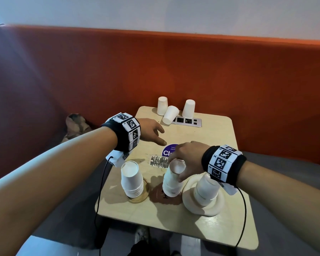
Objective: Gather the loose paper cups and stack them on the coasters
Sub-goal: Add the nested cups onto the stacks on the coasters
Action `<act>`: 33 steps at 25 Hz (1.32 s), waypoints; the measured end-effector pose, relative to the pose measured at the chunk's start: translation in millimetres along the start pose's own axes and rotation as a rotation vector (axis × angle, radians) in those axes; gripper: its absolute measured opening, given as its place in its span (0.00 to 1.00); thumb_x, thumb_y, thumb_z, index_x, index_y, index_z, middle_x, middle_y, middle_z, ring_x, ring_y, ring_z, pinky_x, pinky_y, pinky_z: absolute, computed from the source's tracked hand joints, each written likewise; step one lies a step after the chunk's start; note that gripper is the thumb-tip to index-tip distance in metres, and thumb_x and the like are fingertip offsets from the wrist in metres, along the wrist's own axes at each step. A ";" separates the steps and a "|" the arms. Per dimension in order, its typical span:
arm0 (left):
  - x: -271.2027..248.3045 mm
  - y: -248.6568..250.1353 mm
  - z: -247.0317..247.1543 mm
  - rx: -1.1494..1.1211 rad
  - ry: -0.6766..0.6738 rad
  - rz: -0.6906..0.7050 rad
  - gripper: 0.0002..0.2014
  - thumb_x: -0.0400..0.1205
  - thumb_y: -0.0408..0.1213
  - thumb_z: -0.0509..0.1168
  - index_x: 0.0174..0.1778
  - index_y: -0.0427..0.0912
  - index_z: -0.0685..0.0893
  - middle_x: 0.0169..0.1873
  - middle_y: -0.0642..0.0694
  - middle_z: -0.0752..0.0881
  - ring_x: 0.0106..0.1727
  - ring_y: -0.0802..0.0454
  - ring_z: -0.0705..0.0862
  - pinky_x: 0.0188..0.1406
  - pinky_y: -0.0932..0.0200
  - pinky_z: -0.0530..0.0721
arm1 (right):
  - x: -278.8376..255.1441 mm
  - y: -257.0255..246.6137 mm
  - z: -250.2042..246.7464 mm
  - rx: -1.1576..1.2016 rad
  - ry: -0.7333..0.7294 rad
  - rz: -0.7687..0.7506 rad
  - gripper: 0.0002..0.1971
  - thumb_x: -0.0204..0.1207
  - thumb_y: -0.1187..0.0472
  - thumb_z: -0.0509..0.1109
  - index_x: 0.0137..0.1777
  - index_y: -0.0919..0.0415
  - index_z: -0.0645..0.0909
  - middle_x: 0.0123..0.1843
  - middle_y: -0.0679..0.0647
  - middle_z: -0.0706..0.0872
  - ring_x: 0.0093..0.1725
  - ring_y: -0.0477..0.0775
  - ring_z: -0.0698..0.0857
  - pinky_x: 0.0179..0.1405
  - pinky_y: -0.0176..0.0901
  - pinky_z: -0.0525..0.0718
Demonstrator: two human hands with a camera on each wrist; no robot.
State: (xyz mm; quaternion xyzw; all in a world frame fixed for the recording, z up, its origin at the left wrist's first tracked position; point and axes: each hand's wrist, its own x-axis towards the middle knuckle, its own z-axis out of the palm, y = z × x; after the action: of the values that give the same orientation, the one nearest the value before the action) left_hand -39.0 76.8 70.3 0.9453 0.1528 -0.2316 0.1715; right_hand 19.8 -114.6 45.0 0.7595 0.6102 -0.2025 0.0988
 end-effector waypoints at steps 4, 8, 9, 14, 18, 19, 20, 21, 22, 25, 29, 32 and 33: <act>9.4 -3.2 -4.7 0.015 -0.012 0.015 0.36 0.78 0.61 0.69 0.81 0.50 0.72 0.70 0.54 0.84 0.70 0.52 0.80 0.72 0.54 0.74 | 4.7 3.9 3.2 0.065 -0.016 0.006 0.33 0.64 0.33 0.79 0.70 0.37 0.78 0.62 0.44 0.82 0.60 0.50 0.80 0.55 0.47 0.82; 21.2 -14.4 -18.1 0.061 -0.020 0.019 0.36 0.78 0.63 0.69 0.80 0.50 0.73 0.69 0.55 0.84 0.69 0.53 0.81 0.69 0.56 0.74 | -6.1 21.6 -18.0 0.133 -0.001 0.057 0.42 0.61 0.30 0.80 0.75 0.41 0.75 0.63 0.43 0.82 0.57 0.46 0.78 0.56 0.43 0.80; 24.0 -18.0 -22.3 0.069 -0.018 0.017 0.36 0.78 0.63 0.69 0.80 0.51 0.73 0.69 0.54 0.84 0.69 0.52 0.81 0.69 0.56 0.74 | -10.8 29.6 -24.6 0.147 0.013 0.088 0.43 0.60 0.29 0.79 0.76 0.41 0.75 0.63 0.43 0.82 0.59 0.46 0.79 0.59 0.44 0.81; 54.4 -39.2 -42.3 0.150 -0.010 0.022 0.36 0.77 0.63 0.68 0.79 0.49 0.75 0.66 0.51 0.86 0.66 0.51 0.83 0.70 0.53 0.77 | -23.5 73.8 -46.3 0.238 0.119 0.291 0.41 0.58 0.25 0.76 0.70 0.41 0.79 0.61 0.41 0.84 0.61 0.45 0.82 0.62 0.46 0.82; 84.8 -51.3 -52.5 0.171 0.001 0.018 0.35 0.78 0.62 0.70 0.78 0.48 0.77 0.67 0.50 0.85 0.66 0.50 0.83 0.68 0.54 0.79 | -15.7 100.6 -45.6 0.316 0.182 0.391 0.35 0.65 0.26 0.72 0.68 0.44 0.82 0.59 0.41 0.86 0.58 0.44 0.84 0.61 0.46 0.83; 92.2 -55.5 -54.9 0.180 0.024 0.014 0.34 0.78 0.60 0.70 0.77 0.47 0.77 0.69 0.49 0.84 0.67 0.49 0.82 0.67 0.54 0.78 | -12.7 107.3 -44.2 0.306 0.181 0.407 0.33 0.67 0.27 0.72 0.68 0.44 0.82 0.58 0.41 0.86 0.58 0.44 0.84 0.60 0.45 0.83; 99.6 -60.3 -56.3 0.187 0.046 0.007 0.33 0.78 0.59 0.71 0.77 0.46 0.78 0.69 0.49 0.84 0.67 0.48 0.82 0.66 0.55 0.78 | -9.4 113.8 -42.5 0.285 0.174 0.421 0.32 0.70 0.28 0.71 0.69 0.45 0.81 0.59 0.41 0.86 0.57 0.44 0.84 0.59 0.44 0.83; 106.6 -65.1 -57.1 0.195 0.066 -0.001 0.32 0.79 0.58 0.71 0.76 0.46 0.78 0.69 0.48 0.84 0.68 0.47 0.82 0.65 0.54 0.78 | -6.5 120.2 -40.5 0.259 0.162 0.432 0.30 0.72 0.30 0.71 0.69 0.45 0.81 0.59 0.42 0.85 0.57 0.45 0.84 0.58 0.44 0.82; 112.8 -69.9 -57.4 0.205 0.082 -0.008 0.32 0.79 0.56 0.71 0.77 0.45 0.78 0.68 0.47 0.84 0.68 0.47 0.82 0.64 0.54 0.79 | -3.5 126.9 -38.3 0.232 0.151 0.442 0.28 0.74 0.32 0.70 0.70 0.46 0.80 0.60 0.42 0.85 0.57 0.46 0.84 0.57 0.44 0.82; 129.1 -85.4 -57.8 0.224 0.121 -0.023 0.31 0.80 0.54 0.70 0.78 0.45 0.76 0.69 0.47 0.83 0.68 0.45 0.82 0.63 0.52 0.80 | 7.4 148.6 -28.8 0.165 0.117 0.491 0.25 0.77 0.36 0.69 0.70 0.46 0.80 0.61 0.43 0.85 0.58 0.47 0.84 0.57 0.46 0.84; 144.6 -105.7 -58.4 0.191 0.183 -0.037 0.31 0.80 0.52 0.70 0.79 0.48 0.73 0.72 0.46 0.81 0.69 0.44 0.81 0.64 0.48 0.82 | 25.6 171.9 -10.4 0.138 0.076 0.559 0.23 0.80 0.39 0.67 0.72 0.46 0.78 0.62 0.43 0.83 0.59 0.49 0.83 0.57 0.47 0.84; 156.4 -112.5 -60.5 0.180 0.226 -0.010 0.33 0.81 0.48 0.70 0.82 0.47 0.69 0.75 0.44 0.78 0.72 0.43 0.79 0.66 0.47 0.81 | 43.8 184.7 -0.9 0.144 0.055 0.582 0.25 0.80 0.41 0.68 0.76 0.47 0.74 0.67 0.47 0.81 0.62 0.51 0.82 0.58 0.46 0.82; 160.9 -112.8 -61.1 0.186 0.231 0.000 0.33 0.81 0.48 0.70 0.83 0.46 0.68 0.75 0.43 0.77 0.73 0.42 0.78 0.66 0.47 0.80 | 50.5 189.4 1.3 0.149 0.054 0.590 0.27 0.80 0.41 0.68 0.77 0.47 0.72 0.68 0.48 0.80 0.63 0.52 0.82 0.59 0.47 0.82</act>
State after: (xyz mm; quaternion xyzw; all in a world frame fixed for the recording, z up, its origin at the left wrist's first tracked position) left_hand 79.1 235.4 13.8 0.9775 0.1492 -0.1346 0.0645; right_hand 211.5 -115.0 3.8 0.9141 0.3493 -0.1891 0.0811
